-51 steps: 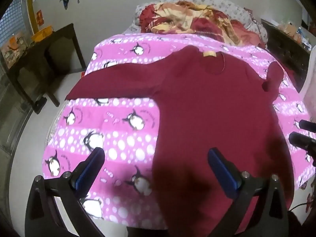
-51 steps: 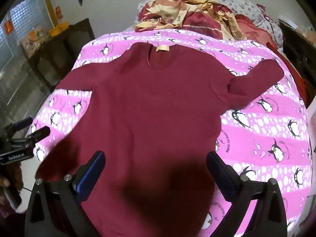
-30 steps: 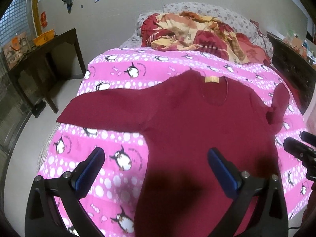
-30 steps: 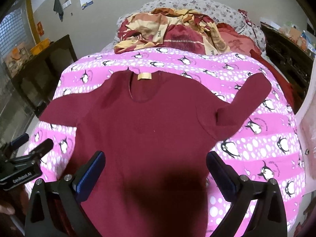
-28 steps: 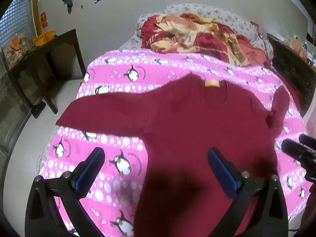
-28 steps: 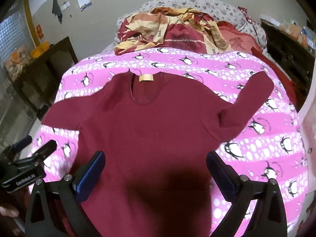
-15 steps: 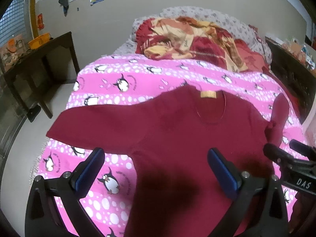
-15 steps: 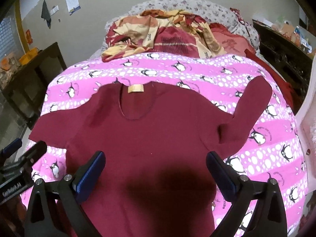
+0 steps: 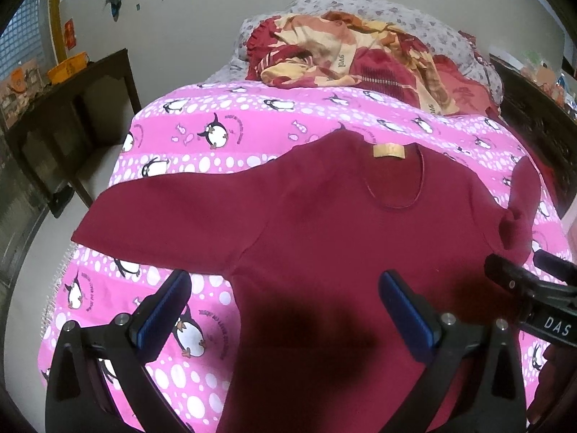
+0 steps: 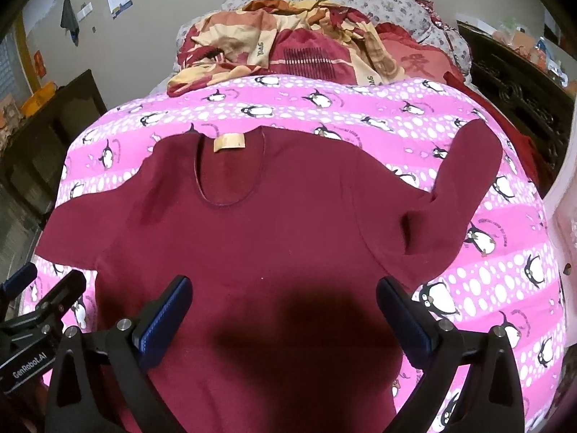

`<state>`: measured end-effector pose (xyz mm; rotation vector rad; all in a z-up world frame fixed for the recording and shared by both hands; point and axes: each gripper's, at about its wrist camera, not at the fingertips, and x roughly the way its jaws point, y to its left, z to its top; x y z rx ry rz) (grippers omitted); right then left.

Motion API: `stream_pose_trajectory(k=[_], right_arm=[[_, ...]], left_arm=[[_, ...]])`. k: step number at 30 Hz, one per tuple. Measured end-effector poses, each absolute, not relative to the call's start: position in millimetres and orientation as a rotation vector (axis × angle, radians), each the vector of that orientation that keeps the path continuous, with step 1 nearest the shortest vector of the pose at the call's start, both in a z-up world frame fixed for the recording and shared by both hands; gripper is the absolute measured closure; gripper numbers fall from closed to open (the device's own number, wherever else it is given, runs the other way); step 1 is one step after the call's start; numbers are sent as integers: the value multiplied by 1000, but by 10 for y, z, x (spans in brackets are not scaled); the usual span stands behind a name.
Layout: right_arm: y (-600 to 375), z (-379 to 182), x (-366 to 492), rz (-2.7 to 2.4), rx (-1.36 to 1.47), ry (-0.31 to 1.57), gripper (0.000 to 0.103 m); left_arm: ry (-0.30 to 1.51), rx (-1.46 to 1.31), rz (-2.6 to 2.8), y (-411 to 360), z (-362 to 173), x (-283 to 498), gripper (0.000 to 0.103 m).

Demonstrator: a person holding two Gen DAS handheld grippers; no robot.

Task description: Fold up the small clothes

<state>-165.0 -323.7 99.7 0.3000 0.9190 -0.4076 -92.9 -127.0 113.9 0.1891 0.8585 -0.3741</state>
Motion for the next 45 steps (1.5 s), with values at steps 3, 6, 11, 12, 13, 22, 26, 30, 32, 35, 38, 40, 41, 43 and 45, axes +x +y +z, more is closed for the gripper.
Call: stream_pose_trajectory(k=[3,6,11,12,13,22,26,30,32,35,38,40,41,43,45], right_arm=[[-3241,966,-1631,-410,301,924,0],[-3229,933,-1593,-400,306,936,0],[-3171,907,-1545,-394,286,940,0],[-3167,903,-1538,-395,286,941,0],[-3165,898,-1530,-393,288,942,0],[-3177,864,-1532,-398,298,947,0],[-3176,843,-1530,-397,295,955,0],[-3169,821,-1520,-394,295,962,0],[-3164,821,-1514,-395,293,961,0],[-3157,814,-1509,-396,291,963,0],[-3148,807,-1497,-396,289,967,0],[-3141,800,-1497,-395,288,968,0],[-3132,796,-1496,-394,286,968,0],[-3119,790,-1484,-395,282,971,0],[-3111,779,-1474,-392,279,972,0]], left_arm=[[860,183,-368,-1256,1112,-904,0],[862,189,-362,-1246,1086,-871,0],[866,161,-365,-1204,1069,-833,0],[867,161,-362,-1202,1064,-828,0],[867,162,-362,-1202,1060,-825,0],[872,170,-359,-1211,1023,-813,0],[877,169,-356,-1213,1001,-818,0],[875,176,-349,-1216,987,-812,0],[876,172,-349,-1212,990,-806,0],[875,168,-346,-1203,994,-796,0],[873,170,-342,-1196,990,-790,0],[874,170,-340,-1191,982,-787,0],[873,172,-337,-1190,980,-783,0],[873,175,-334,-1187,973,-777,0],[875,176,-333,-1184,967,-769,0]])
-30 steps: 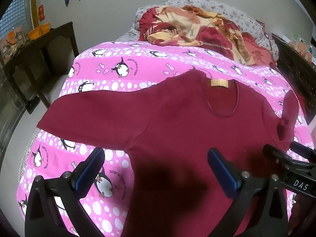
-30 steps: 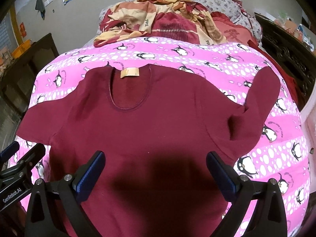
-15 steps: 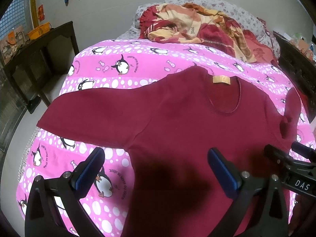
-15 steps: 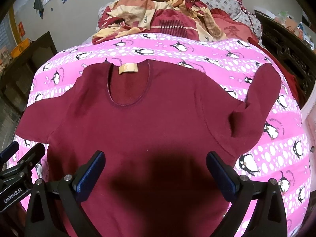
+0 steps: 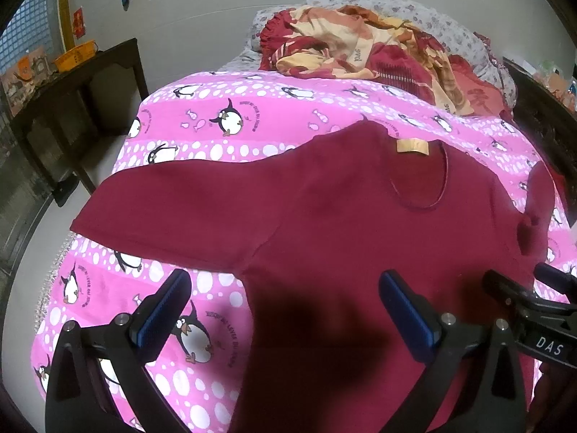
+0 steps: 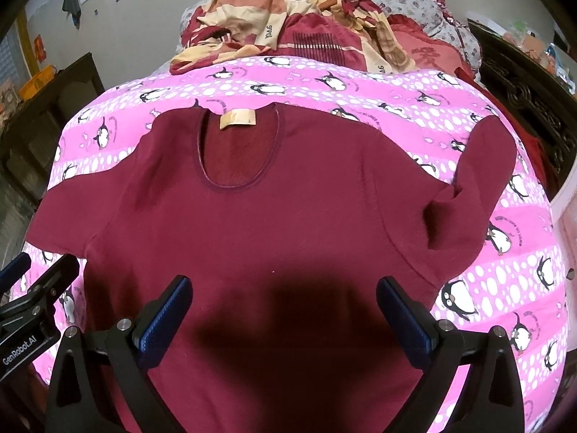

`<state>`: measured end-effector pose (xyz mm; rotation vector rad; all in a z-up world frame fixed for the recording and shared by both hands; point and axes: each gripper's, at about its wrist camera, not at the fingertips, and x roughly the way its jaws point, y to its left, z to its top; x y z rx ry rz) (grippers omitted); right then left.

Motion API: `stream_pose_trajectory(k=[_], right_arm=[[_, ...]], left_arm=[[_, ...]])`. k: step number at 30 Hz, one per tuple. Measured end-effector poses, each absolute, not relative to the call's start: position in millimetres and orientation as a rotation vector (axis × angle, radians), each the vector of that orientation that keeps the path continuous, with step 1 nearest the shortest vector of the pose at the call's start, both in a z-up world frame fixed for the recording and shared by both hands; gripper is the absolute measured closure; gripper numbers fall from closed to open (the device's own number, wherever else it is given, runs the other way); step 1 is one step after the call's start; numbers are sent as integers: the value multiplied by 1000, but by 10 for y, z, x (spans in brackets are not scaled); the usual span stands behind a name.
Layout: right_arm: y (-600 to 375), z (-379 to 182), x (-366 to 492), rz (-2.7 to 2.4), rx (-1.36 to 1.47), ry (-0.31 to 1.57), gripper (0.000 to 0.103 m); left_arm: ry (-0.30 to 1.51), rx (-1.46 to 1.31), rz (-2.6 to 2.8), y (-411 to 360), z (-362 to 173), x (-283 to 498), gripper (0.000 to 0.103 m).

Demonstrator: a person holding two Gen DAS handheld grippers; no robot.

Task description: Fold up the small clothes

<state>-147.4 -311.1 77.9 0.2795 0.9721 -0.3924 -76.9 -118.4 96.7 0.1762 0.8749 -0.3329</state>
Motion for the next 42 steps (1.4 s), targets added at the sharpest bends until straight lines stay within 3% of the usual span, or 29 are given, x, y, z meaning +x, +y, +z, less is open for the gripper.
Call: stream_pose_trajectory(k=[42], right_arm=[[-3059,688,-1401,-392,265,1001,0]], left_arm=[[911,135,-288,-923,908,-615,0]])
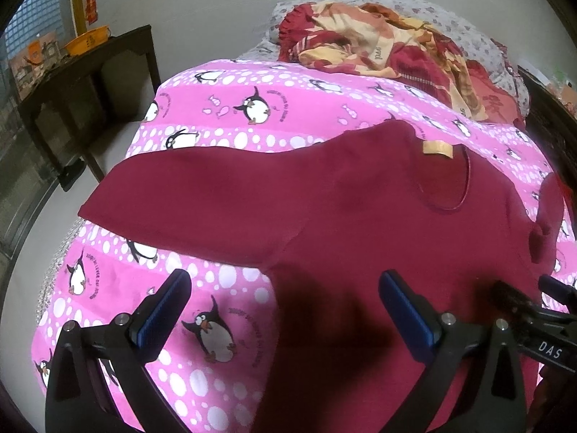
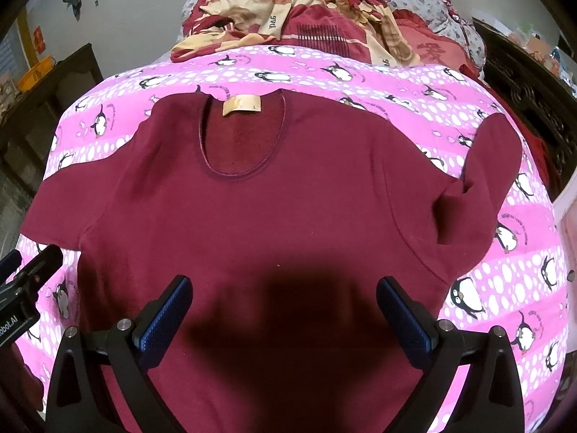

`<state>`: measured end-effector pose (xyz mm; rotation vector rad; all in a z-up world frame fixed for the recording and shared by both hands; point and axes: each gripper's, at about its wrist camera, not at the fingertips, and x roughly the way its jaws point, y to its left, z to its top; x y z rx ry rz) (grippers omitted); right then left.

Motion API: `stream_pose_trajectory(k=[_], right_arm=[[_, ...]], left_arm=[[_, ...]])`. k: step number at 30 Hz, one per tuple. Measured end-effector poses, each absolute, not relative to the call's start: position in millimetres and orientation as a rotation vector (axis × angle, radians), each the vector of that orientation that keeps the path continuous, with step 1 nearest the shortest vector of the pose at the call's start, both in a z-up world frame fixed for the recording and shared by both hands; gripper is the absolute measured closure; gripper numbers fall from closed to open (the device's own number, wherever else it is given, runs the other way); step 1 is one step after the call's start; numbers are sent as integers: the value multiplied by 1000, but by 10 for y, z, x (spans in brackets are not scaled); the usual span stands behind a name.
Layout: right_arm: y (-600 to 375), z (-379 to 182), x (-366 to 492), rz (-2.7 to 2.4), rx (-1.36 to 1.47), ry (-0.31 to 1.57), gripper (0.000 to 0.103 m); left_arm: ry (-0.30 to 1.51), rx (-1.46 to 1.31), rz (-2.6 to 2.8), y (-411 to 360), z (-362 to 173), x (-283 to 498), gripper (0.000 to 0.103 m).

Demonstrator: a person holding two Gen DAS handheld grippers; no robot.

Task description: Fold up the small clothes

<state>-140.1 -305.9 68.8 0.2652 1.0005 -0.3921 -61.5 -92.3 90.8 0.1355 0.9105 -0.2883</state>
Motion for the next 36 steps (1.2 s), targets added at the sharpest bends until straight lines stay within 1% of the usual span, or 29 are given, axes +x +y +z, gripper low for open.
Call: stream_pose_trajectory(k=[7,11,15,20,28,33,34,35,36], right_arm=[[-3043,688,-1398,-381,268,1000,0],[-3001,689,-1396,-366,261,1002,0],[-2929,656,-1342,-349,241,1021,0],[-2840,577,-1279,-323,218,1054,0],[-2761,514,-1161,-305,192,1075,0],[-2707,471,-1113,-286,178,1091,0],[-2701,465,-1110,-283,176,1093,0],[-2697,463,-1110,-281,177,1094,0],[-2696,462,-1108,-279,179,1094,0]], left_arm=[[941,53,-269,-565,890,-453,0],[973,-93,-198,-43,870,-193,0],[957,-288,-57,618,818,126,0],[953,-407,56,1158,621,536,0],[978,-505,131,1535,357,967,0],[962,-507,169,1569,293,1107,0],[944,-493,163,1544,311,1116,4],[927,-468,142,1507,327,1147,12],[932,-439,129,1458,326,1182,34]])
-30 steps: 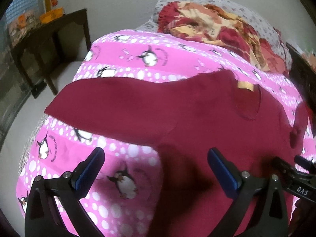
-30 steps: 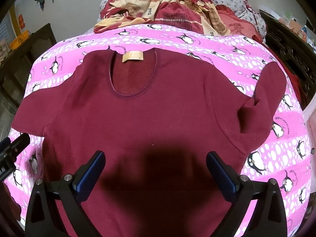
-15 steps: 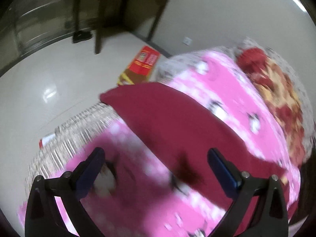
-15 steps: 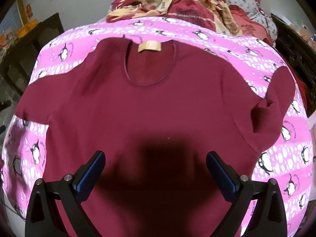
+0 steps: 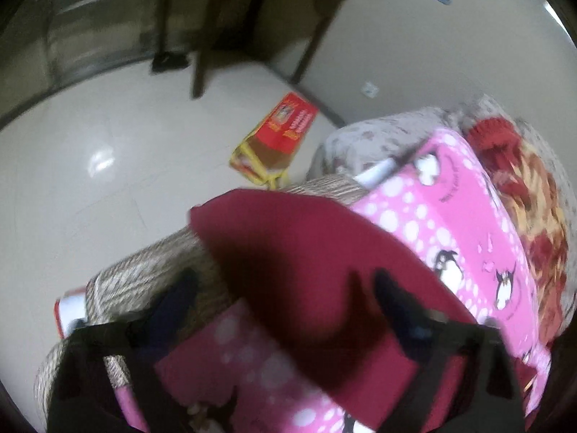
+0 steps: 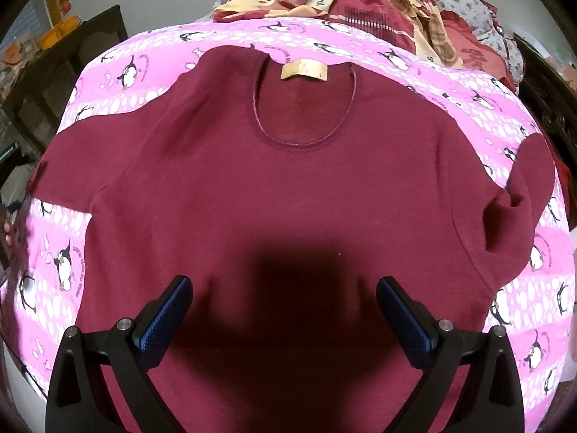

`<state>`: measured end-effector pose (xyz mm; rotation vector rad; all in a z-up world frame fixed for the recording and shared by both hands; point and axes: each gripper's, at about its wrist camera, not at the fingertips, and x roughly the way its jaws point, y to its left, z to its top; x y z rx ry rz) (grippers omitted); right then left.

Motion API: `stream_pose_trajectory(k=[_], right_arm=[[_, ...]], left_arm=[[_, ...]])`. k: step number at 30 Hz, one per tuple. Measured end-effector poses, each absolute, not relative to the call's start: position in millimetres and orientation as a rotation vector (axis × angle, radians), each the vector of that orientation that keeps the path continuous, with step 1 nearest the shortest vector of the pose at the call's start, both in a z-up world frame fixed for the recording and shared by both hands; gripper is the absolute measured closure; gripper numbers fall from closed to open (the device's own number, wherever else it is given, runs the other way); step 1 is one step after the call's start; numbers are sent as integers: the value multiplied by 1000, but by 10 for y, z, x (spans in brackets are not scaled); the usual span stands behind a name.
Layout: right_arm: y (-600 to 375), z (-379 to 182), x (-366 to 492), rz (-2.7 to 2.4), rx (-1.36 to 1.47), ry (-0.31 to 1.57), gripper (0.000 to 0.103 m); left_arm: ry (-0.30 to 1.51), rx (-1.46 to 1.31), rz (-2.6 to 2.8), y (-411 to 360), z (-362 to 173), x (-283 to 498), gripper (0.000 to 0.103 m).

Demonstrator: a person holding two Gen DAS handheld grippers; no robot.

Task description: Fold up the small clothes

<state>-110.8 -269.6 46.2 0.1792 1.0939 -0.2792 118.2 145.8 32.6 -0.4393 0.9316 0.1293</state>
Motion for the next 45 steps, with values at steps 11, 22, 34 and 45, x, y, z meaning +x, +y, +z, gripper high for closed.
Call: stream_pose_trajectory(k=[11,22,34,45], right_arm=[[-2785,527,-1169,-281,224,1073,0],[-3081,675,-1342,-336,286,1026,0],[-3428,713,-1515,-374,328,1011,0],[-3217,741,-1098,-223,339,985,0]], left_arm=[[885,-363,55,1215,603,1066,95],[727,-121,-451,-656,1297,-20,96],[897,95,-721,-1663,624,-685,34],[855,336,-375,-759,581,-375,18]])
